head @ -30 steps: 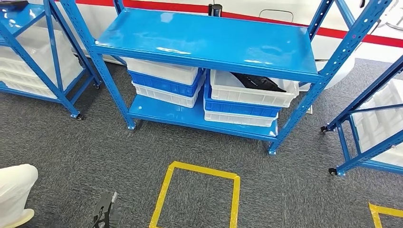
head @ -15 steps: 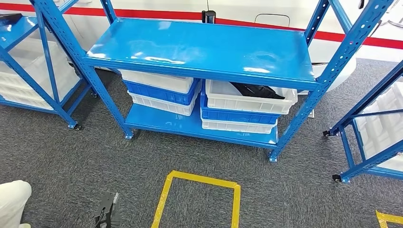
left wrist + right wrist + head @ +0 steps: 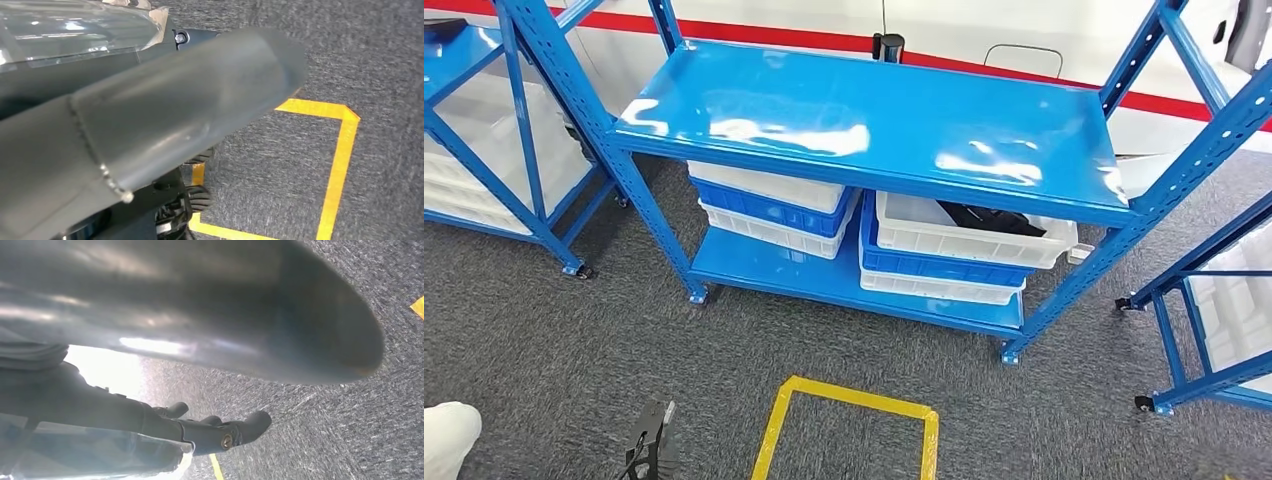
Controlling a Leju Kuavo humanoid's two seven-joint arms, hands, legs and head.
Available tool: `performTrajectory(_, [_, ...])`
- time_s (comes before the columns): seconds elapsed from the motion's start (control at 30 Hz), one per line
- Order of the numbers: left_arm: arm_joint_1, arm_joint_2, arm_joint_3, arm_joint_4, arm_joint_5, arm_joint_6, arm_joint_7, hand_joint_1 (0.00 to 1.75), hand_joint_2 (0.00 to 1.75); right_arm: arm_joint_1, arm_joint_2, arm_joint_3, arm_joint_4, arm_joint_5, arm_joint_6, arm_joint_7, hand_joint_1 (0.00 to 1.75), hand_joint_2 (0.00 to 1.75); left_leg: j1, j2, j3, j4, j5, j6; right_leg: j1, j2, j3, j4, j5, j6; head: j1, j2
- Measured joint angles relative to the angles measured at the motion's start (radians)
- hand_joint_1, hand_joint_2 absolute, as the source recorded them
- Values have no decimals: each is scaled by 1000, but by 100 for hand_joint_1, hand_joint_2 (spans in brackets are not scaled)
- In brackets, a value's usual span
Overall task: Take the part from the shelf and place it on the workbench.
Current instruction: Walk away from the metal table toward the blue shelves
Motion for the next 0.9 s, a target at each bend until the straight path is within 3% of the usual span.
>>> performTrajectory(0.03, [0, 0, -5, 2, 1, 0, 0, 0, 0, 2, -1, -2, 0, -1, 0, 0, 0, 0, 0, -2, 15, 0, -11, -2, 0, 0, 3, -49, 27, 8, 0, 0])
performTrajectory(0.07, [0, 0, -8, 3, 3, 0, 0, 0, 0, 3, -1, -4, 0, -1, 0, 0, 0, 0, -1, -2, 26, -1, -23, -4, 0, -1, 14, -114, 74, 16, 1, 0])
performTrajectory(0.13, [-1, 0, -12, 7, 5, 2, 1, 0, 0, 5, -2, -6, 1, -2, 0, 0, 0, 0, -4, -3, 49, 0, -49, -13, 4, -7, 37, -213, 155, 16, 1, 0])
performTrajectory(0.17, [-2, 0, -13, 8, 6, 2, 2, 0, 0, 7, -3, -7, 1, -3, -1, 0, 0, 0, -5, -3, 60, 0, -57, -19, 7, -8, 48, -235, 178, 7, 1, 0])
performTrajectory(0.27, [-6, 2, -21, 11, 6, 5, 2, 0, 0, 8, -4, -9, 2, -5, -3, 0, 0, 0, -5, -1, 74, 35, -59, -34, 0, -5, 86, -250, 192, -30, 0, 0])
performTrajectory(0.3, [-8, 3, -24, 12, 6, 6, 2, 0, 0, 7, -5, -9, 2, -5, -5, 0, 0, 0, -4, 1, 57, 73, -60, -39, -4, -5, 99, -253, 190, -40, -1, 0])
performTrajectory(0.37, [-11, 4, -29, 13, 6, 7, 2, 0, 0, 4, -6, -9, 2, -5, -6, 0, 0, 0, 1, 5, -11, 180, -88, -50, -5, -4, 119, -256, 177, -55, -3, 0])
performTrajectory(0.43, [-11, 5, -30, 16, 6, 8, 2, 0, 0, 5, -7, -9, 2, -5, -7, 0, 0, 0, 7, 6, -94, 270, -144, -62, -5, -2, 132, -256, 162, -61, -3, 0])
performTrajectory(0.47, [-10, 5, -30, 18, 6, 9, 2, 0, 0, 7, -7, -9, 2, -5, -7, 0, 0, 0, 10, 7, -122, 282, -160, -66, -5, 0, 141, -256, 154, -59, -4, 0])
performTrajectory(0.5, [-10, 6, -31, 19, 6, 13, 3, 0, 0, 9, -6, -10, 2, -6, -8, 0, 0, 0, 12, 8, -135, 265, -154, -68, -6, 2, 150, -255, 147, -57, -4, 0])
performTrajectory(0.53, [-10, 8, -32, 20, 5, 19, 5, 0, 0, 11, -6, -10, 2, -7, -9, 0, 0, 0, 14, 9, -133, 220, -122, -68, -6, 4, 161, -255, 139, -54, -4, 0])
performTrajectory(0.57, [-10, 9, -34, 21, 3, 28, 10, 0, 0, 11, -6, -10, 2, -9, -11, 0, 0, 0, 14, 10, -122, 157, -66, -65, -6, 5, 172, -256, 130, -50, -4, 0])
performTrajectory(0.6, [-10, 11, -36, 21, 1, 39, 16, 0, 44, 11, -5, -11, 2, -11, -14, 0, 0, 0, 13, 11, -112, 99, -13, -61, -5, 6, 181, -255, 122, -45, -4, 0])
performTrajectory(0.67, [-9, 12, -41, 22, 5, 60, 32, 0, 44, 9, -4, -16, 2, -14, -19, 1, 0, 0, 8, 10, -97, 33, 52, -48, 0, 9, 187, -254, 107, -33, -3, 0])
performTrajectory(0.7, [-8, 10, -43, 23, 10, 68, 37, 0, 44, 9, -5, -19, 2, -15, -21, 2, 0, 0, 7, 10, -94, 28, 59, -47, 5, 9, 188, -251, 100, -30, -3, 0])
performTrajectory(0.73, [-8, 9, -44, 23, 18, 74, 41, 0, 0, 9, -5, -22, 2, -16, -21, 3, 0, 0, 6, 9, -90, 26, 64, -47, 7, 10, 189, -252, 97, -28, -3, 0])
performTrajectory(0.8, [-10, 5, -49, 22, 35, 82, 41, 0, 0, 9, -7, -27, 3, -17, -22, 4, 0, 0, 1, 7, -87, 23, 74, -51, 10, 9, 194, -254, 93, -31, -3, 0])
performTrajectory(0.9, [-12, 2, -56, 21, 56, 84, 34, 0, 0, 8, -7, -32, 3, -18, -24, 4, 0, 0, -4, 4, -87, 23, 68, -43, 7, 6, 197, -266, 92, -28, -3, 0])
